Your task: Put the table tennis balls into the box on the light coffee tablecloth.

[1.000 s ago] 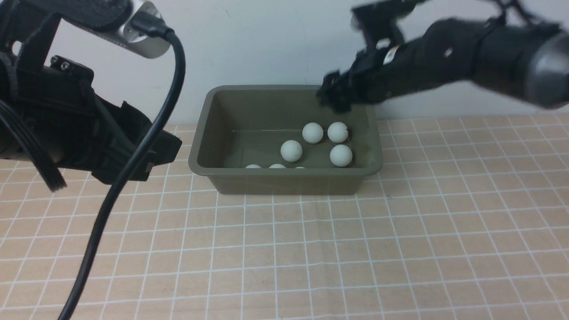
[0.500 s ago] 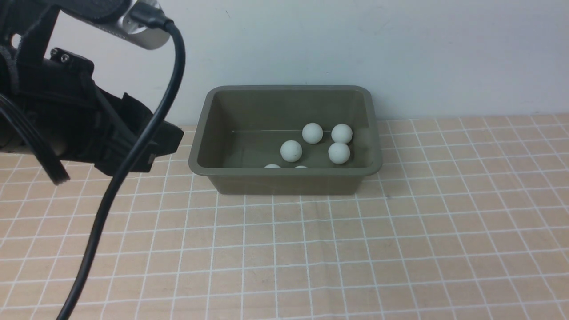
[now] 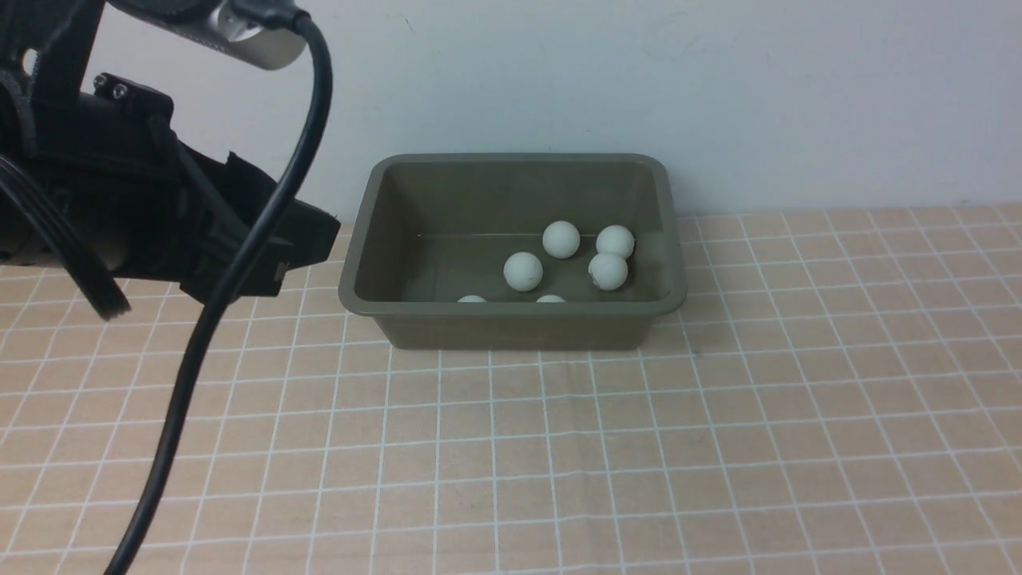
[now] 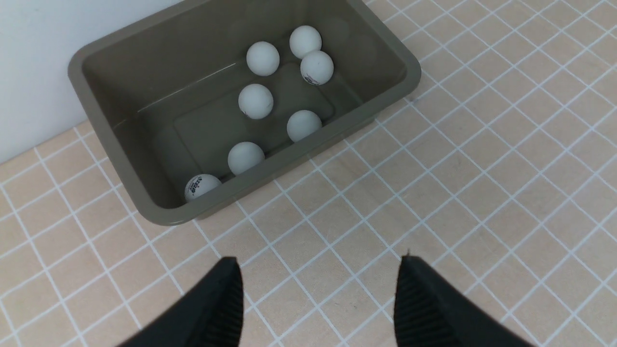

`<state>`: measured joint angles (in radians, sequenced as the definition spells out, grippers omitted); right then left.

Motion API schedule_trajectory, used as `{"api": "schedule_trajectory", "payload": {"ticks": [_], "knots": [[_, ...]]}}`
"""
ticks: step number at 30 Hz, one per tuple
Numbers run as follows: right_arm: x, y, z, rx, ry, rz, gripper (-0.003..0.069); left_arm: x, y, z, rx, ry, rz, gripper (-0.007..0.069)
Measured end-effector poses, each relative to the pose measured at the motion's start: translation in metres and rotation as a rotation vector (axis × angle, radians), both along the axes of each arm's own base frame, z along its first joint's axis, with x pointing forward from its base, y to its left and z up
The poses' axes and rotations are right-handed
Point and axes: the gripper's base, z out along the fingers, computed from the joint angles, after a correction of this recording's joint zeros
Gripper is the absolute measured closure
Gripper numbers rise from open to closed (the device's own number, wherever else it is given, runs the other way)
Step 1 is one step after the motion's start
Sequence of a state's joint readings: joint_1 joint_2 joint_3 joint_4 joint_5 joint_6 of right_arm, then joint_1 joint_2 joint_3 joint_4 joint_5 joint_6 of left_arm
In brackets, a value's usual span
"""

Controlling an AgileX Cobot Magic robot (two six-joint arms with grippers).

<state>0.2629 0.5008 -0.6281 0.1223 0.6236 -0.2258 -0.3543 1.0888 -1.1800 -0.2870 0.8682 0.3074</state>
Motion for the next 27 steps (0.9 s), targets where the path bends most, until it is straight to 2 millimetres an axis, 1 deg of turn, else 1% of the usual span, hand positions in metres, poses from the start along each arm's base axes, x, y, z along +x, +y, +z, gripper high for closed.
{"api": "schedule_trajectory", "payload": {"ticks": [2, 5, 10, 12, 16, 23, 27], "knots": [[-0.009, -0.003, -0.015, 0.016, -0.046, -0.006, 0.0331, 0.0, 0.0, 0.0, -0.003, -0.007, 0.002, 0.0272], [-0.021, -0.007, -0.044, 0.028, -0.102, -0.015, 0.034, 0.001, 0.0, 0.001, -0.006, -0.009, 0.002, 0.0272], [-0.026, -0.01, -0.075, 0.005, -0.125, -0.022, 0.0344, 0.001, 0.0, 0.001, -0.009, -0.01, 0.002, 0.0272], [-0.027, -0.01, -0.079, 0.0, -0.139, -0.024, 0.0344, 0.001, 0.0, 0.001, -0.01, -0.011, 0.002, 0.0272], [-0.027, -0.011, -0.076, 0.009, -0.177, -0.027, 0.0344, 0.001, 0.0, 0.002, -0.014, -0.022, 0.006, 0.0272], [-0.027, -0.011, -0.076, 0.01, -0.181, -0.027, 0.0344, 0.002, -0.001, 0.003, -0.021, -0.033, 0.009, 0.0272], [-0.027, -0.011, -0.076, 0.01, -0.18, -0.027, 0.0344, 0.001, -0.003, 0.004, -0.054, -0.024, 0.005, 0.0272]]}}
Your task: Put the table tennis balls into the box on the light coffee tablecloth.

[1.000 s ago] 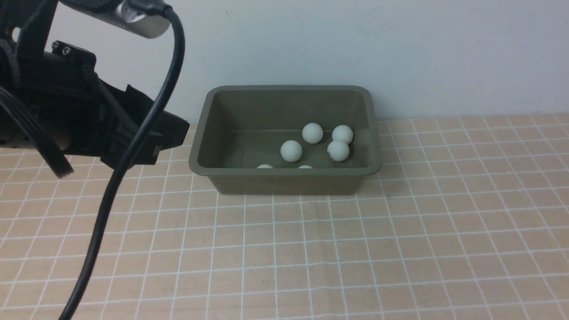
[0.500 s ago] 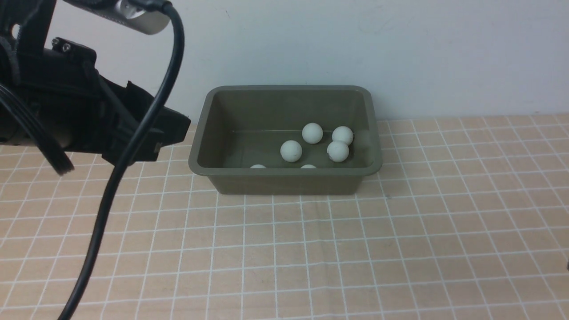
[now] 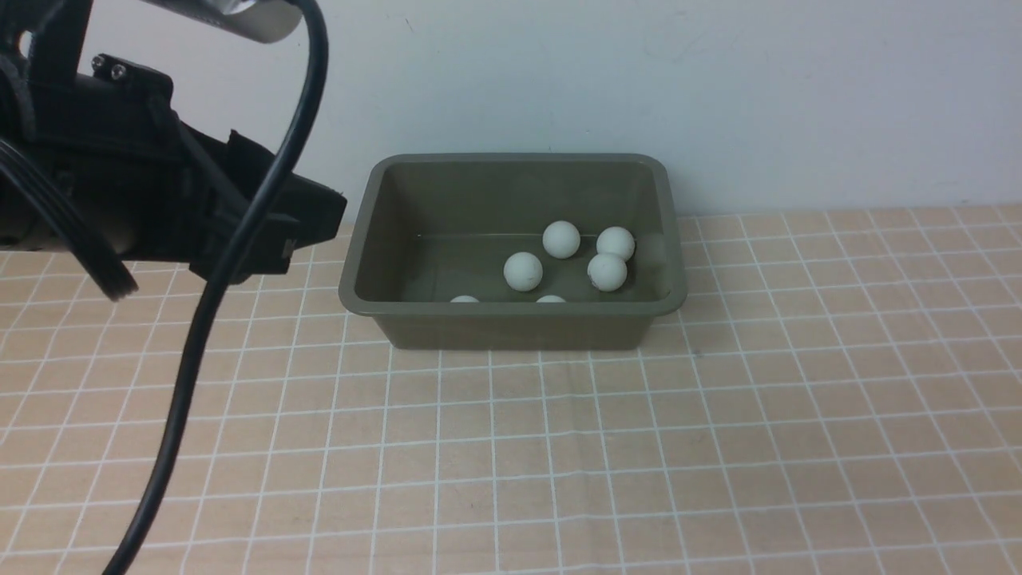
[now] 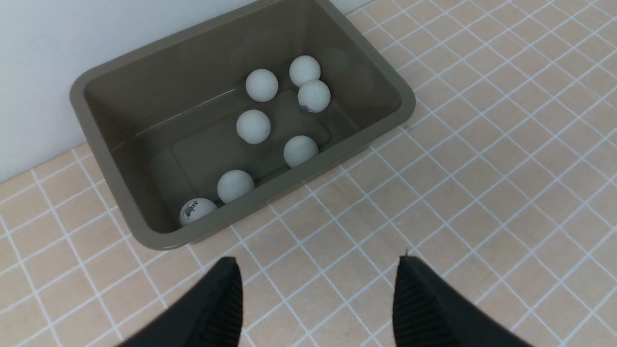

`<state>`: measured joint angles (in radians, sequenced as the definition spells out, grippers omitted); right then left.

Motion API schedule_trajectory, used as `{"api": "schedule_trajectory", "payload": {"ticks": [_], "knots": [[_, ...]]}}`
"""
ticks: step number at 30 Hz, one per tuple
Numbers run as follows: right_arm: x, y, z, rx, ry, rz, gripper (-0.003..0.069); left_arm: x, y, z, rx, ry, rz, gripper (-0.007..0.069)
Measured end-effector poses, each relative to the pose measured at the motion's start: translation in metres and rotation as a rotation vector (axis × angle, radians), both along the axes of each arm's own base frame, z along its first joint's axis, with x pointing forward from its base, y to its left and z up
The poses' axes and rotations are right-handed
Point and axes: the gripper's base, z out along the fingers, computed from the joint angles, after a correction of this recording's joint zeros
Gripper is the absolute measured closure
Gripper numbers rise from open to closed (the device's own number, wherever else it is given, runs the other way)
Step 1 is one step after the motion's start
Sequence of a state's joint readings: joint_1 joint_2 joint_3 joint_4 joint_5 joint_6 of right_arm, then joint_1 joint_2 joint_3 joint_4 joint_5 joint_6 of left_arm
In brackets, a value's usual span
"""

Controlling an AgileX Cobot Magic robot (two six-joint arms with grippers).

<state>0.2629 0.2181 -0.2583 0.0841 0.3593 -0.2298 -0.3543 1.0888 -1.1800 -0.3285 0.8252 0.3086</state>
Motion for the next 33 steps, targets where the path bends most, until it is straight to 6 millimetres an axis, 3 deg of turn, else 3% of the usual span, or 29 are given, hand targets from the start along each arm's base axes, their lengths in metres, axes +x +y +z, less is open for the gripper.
{"api": "schedule_trajectory", "payload": {"ticks": [17, 22, 25, 30, 33], "knots": [[0.0, 0.0, 0.0, -0.003, 0.003, 0.0, 0.0344, -0.001, -0.001, 0.002, -0.05, 0.014, -0.001, 0.0272], [0.0, 0.0, -0.001, -0.004, 0.008, 0.001, 0.0344, -0.013, 0.019, 0.012, -0.056, -0.052, 0.068, 0.0272], [0.0, 0.0, -0.002, -0.007, 0.019, 0.001, 0.0344, -0.042, 0.049, 0.016, -0.032, -0.155, 0.181, 0.0272], [0.0, 0.0, -0.003, -0.01, 0.028, 0.002, 0.0344, -0.078, 0.079, -0.01, -0.017, -0.311, 0.387, 0.0272], [0.0, 0.0, -0.003, -0.01, 0.029, 0.002, 0.0344, -0.087, 0.087, -0.044, -0.02, -0.358, 0.469, 0.0272]]}}
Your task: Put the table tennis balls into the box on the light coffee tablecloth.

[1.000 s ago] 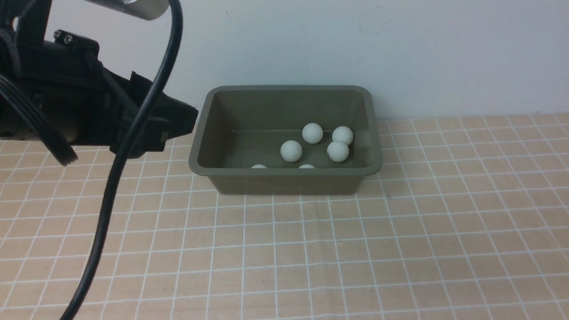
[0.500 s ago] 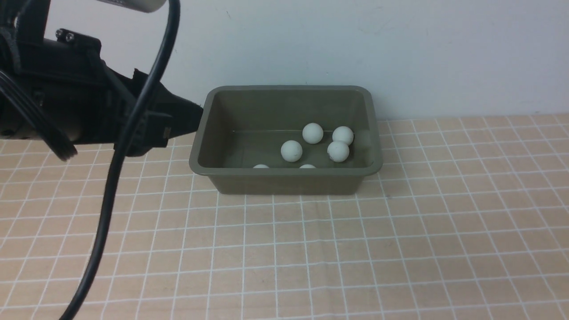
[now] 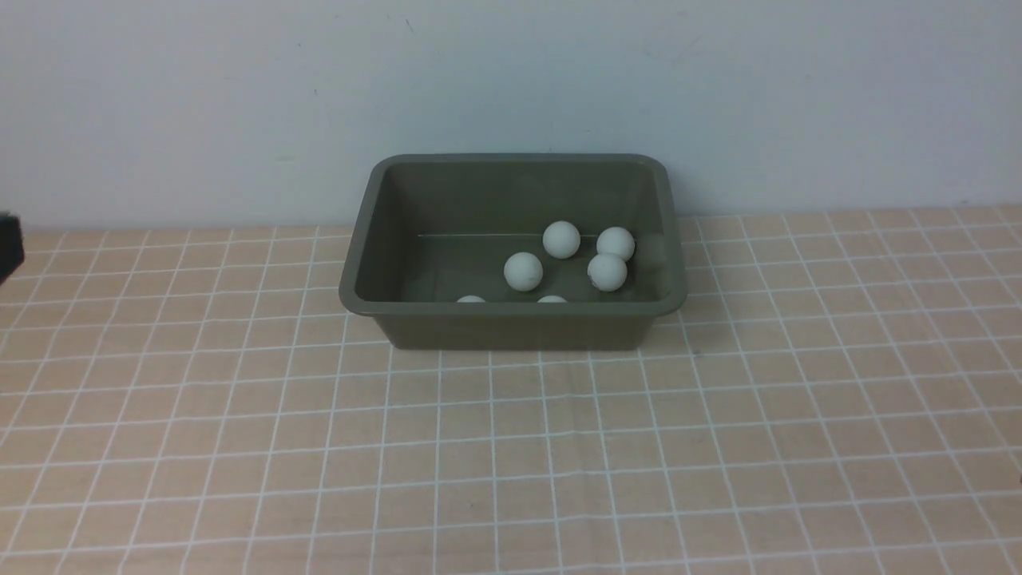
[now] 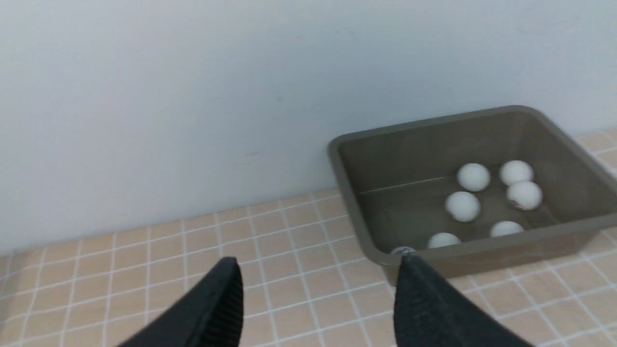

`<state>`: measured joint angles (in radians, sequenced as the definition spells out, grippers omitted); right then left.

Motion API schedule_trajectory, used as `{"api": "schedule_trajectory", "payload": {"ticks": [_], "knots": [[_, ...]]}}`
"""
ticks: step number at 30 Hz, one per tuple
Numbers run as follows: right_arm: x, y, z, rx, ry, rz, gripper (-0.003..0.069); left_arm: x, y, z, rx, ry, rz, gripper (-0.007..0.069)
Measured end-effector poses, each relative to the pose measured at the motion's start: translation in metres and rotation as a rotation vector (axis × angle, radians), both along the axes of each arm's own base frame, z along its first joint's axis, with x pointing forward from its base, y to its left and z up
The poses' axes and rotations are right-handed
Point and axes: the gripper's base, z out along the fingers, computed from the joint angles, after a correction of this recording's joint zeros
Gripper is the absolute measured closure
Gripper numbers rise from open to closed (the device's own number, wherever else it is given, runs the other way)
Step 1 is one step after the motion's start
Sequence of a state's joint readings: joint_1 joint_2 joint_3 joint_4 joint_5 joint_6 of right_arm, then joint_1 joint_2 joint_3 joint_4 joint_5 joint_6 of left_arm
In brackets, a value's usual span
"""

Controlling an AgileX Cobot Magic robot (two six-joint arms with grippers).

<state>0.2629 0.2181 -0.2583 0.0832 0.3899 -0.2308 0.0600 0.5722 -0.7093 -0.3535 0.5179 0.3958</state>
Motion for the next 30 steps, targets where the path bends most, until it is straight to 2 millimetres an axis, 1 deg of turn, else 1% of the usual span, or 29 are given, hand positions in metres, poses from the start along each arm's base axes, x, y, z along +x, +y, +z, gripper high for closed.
{"api": "schedule_trajectory", "payload": {"ticks": [1, 3, 5, 6, 11, 12, 13, 17, 24, 27, 30], "knots": [[0.0, 0.0, 0.0, 0.0, 0.0, 0.0, 0.0344, -0.005, 0.001, -0.018, -0.001, -0.001, 0.017, 0.0272], [0.0, 0.0, 0.0, 0.0, 0.0, 0.0, 0.0344, -0.015, 0.002, -0.047, 0.0, -0.01, 0.035, 0.0272], [0.0, 0.0, 0.0, 0.0, 0.0, 0.0, 0.0344, -0.024, 0.003, -0.068, 0.001, -0.023, 0.046, 0.0272], [0.0, 0.0, 0.0, 0.0, 0.0, 0.0, 0.0344, -0.033, 0.003, -0.084, 0.002, -0.044, 0.054, 0.0272], [0.0, 0.0, 0.0, 0.0, 0.001, 0.0, 0.0344, -0.055, 0.002, -0.122, 0.002, -0.128, 0.065, 0.0272], [0.0, 0.0, 0.0, 0.0, 0.001, 0.0, 0.0344, -0.055, 0.002, -0.123, 0.002, -0.13, 0.065, 0.0272], [0.0, 0.0, 0.0, -0.001, 0.002, 0.0, 0.0344, -0.059, 0.002, -0.134, 0.003, -0.14, 0.065, 0.0272], [0.0, 0.0, 0.0, -0.001, 0.002, 0.0, 0.0344, -0.06, 0.002, -0.148, 0.002, -0.135, 0.066, 0.0272], [0.0, 0.0, 0.0, -0.001, 0.003, 0.0, 0.0344, -0.056, 0.006, -0.176, 0.024, -0.063, 0.102, 0.0272], [0.0, 0.0, 0.0, -0.001, 0.003, 0.0, 0.0344, -0.056, 0.009, -0.184, 0.01, -0.035, 0.14, 0.0272], [0.0, 0.0, 0.0, -0.001, 0.003, 0.0, 0.0344, -0.056, 0.012, -0.186, -0.007, -0.024, 0.175, 0.0272]]}}
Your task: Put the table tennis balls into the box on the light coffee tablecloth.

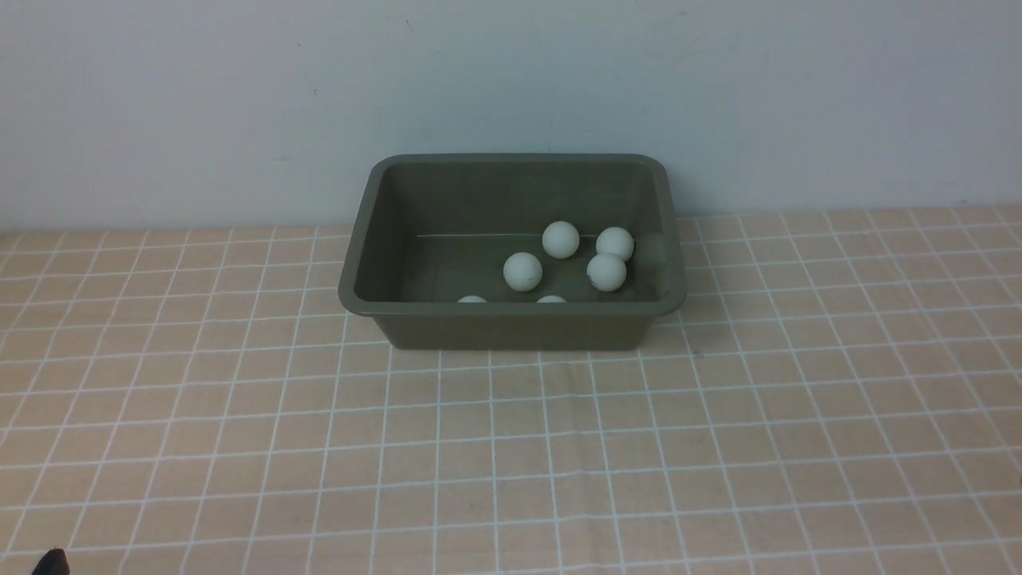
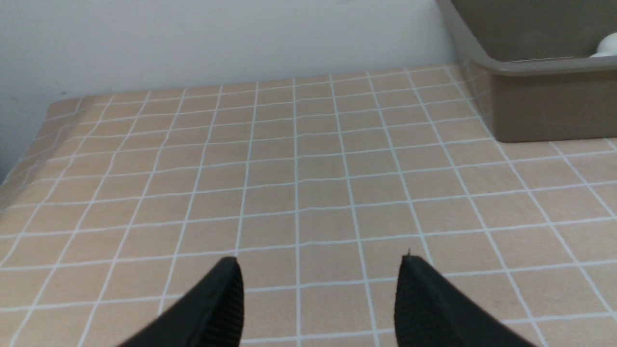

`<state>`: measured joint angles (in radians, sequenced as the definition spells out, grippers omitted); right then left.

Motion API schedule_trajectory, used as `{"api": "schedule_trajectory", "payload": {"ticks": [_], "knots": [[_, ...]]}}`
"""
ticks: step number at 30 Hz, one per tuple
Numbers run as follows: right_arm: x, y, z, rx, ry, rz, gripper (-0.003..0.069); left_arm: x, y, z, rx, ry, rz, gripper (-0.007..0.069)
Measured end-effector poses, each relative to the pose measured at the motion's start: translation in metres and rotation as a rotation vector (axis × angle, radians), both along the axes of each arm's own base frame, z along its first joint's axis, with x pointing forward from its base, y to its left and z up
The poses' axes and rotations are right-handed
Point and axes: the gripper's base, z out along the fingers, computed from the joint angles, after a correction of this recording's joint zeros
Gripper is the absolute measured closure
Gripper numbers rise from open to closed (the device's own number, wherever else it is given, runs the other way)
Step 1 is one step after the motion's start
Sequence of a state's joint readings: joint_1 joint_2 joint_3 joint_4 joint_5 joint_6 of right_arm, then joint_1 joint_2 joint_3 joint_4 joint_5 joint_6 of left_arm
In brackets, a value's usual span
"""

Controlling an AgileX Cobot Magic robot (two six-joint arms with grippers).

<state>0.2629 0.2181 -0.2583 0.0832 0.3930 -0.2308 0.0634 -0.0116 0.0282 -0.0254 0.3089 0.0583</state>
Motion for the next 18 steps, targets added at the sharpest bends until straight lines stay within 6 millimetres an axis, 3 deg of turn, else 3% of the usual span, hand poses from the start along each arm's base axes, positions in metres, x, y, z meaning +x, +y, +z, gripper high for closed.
{"api": "schedule_trajectory", "payload": {"ticks": [18], "knots": [[0.0, 0.0, -0.0001, 0.0, 0.001, 0.0, 0.0344, -0.0023, 0.003, -0.0068, -0.008, 0.08, 0.036, 0.0272]]}}
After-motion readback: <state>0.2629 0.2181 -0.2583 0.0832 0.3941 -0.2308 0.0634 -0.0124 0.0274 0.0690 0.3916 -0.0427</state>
